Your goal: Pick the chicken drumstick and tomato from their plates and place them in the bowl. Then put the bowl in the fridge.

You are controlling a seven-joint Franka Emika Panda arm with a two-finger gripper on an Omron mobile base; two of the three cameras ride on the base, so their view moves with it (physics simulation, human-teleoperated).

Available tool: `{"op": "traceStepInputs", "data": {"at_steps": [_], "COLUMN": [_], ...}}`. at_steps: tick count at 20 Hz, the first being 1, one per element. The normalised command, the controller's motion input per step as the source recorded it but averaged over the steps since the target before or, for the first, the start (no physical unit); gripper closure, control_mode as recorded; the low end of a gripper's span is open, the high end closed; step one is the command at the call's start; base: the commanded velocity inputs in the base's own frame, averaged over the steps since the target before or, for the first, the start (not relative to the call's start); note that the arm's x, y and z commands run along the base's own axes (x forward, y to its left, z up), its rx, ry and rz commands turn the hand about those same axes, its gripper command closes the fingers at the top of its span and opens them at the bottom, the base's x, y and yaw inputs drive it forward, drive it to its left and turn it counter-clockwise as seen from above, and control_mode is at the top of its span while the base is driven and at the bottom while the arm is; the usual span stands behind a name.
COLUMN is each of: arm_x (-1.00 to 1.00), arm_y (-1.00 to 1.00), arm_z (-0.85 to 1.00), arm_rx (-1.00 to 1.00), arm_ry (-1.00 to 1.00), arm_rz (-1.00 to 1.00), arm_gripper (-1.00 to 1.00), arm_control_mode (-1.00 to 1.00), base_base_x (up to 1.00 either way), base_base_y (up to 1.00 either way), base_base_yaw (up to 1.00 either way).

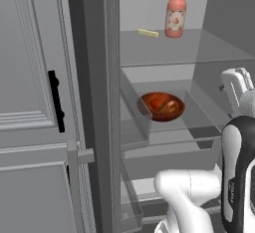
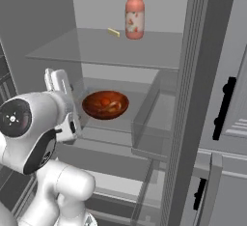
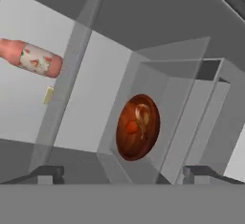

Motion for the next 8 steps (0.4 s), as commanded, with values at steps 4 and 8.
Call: {"op": "traceStepInputs", "data": {"at_steps": [4, 8], "arm_x": [0.36, 0.13], "arm_y": [0.19, 0.45], "arm_z": [0.12, 0.02], "arm_rx": [0.0, 0.01], "arm_ry": [-0.59, -0.17], "arm_rz": [0.08, 0.0], "arm_gripper": [-1.0, -1.0], "arm_control_mode": [-1.0, -1.0], "base_base_x": [0.0, 0.0], "base_base_y": [0.0, 0.0], "base_base_yaw": [0.0, 0.0]}}
